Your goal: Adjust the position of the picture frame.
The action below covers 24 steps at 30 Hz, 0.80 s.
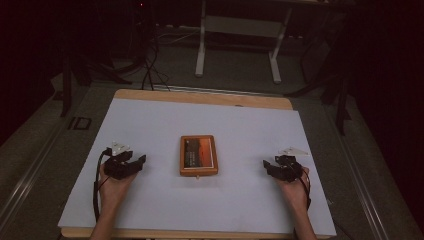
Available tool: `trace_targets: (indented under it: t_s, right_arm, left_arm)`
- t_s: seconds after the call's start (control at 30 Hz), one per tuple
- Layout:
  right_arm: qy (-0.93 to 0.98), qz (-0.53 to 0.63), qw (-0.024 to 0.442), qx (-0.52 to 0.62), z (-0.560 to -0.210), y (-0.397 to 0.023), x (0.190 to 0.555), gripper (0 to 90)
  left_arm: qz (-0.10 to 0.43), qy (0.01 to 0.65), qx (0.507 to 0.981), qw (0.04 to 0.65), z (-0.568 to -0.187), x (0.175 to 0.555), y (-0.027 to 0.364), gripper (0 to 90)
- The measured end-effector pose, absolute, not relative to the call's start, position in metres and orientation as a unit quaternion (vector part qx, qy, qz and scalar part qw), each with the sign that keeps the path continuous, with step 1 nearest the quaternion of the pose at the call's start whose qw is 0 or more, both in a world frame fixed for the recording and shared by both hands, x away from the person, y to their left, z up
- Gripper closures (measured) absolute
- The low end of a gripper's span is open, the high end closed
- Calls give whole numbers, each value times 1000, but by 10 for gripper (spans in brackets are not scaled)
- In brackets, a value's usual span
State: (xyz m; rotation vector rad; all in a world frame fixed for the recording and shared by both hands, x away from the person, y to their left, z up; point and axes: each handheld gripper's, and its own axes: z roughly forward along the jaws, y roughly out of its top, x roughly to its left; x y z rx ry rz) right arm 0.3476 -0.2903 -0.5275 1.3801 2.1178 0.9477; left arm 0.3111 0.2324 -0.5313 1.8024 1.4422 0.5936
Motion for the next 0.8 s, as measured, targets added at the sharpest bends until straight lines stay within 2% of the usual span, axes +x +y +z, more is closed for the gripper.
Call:
trace_targets:
  t_s: [0.4, 0.8]
  right_arm:
    - [771, 354, 209, 486, -526, -284, 345, 457]
    - [776, 389, 186, 460, -516, -263, 336, 457]
  left_arm:
    - [223, 553, 707, 381, -526, 308, 230, 448]
    - [200, 516, 727, 407, -513, 303, 214, 448]
